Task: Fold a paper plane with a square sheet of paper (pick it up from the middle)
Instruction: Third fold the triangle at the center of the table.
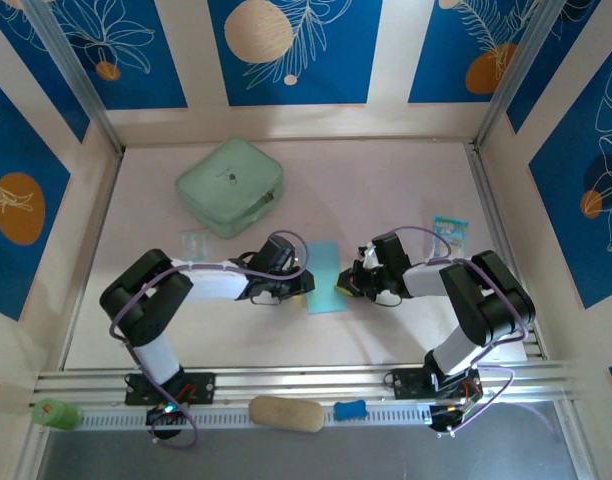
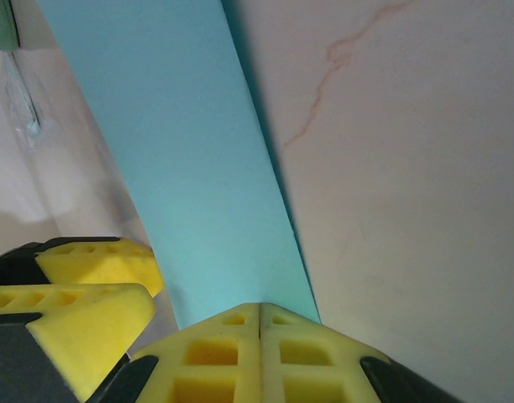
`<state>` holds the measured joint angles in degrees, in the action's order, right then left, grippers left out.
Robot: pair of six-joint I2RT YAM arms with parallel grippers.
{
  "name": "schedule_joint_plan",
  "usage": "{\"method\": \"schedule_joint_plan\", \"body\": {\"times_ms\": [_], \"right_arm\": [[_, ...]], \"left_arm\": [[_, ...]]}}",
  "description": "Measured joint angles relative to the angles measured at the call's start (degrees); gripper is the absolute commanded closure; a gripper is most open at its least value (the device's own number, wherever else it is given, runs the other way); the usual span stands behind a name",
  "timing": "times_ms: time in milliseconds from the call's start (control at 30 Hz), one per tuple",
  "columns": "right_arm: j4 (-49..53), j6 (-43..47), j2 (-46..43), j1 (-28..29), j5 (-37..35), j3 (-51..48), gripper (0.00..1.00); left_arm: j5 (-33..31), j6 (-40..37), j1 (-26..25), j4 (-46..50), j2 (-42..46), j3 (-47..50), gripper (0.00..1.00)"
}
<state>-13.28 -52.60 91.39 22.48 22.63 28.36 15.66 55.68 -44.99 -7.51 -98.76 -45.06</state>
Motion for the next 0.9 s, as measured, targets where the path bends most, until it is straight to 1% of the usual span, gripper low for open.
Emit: {"method": "schedule_joint_plan", "body": {"times_ms": [200, 567, 767, 900], "right_arm": [[0.00, 0.00, 0.00, 0.00, -0.04, 0.00, 1.00], [0.02, 0.00, 0.00, 0.00, -0.07, 0.00, 1.00], [-0.07, 0.00, -0.04, 0.00, -0.04, -0.07, 1.00], [-0.83, 0.04, -0.50, 0.02, 0.00, -0.79, 0.95]], "left_arm": [[1.49, 0.68, 0.04, -1.92, -0.87, 0.04, 0.75], [2.12, 1.49, 0.11, -4.20, -0.83, 1.05, 0.74], [2.12, 1.86, 0.13, -4.57, -0.74, 1.51, 0.85], [2.10, 2.34, 0.15, -4.70, -0.48, 1.64, 0.91]]}}
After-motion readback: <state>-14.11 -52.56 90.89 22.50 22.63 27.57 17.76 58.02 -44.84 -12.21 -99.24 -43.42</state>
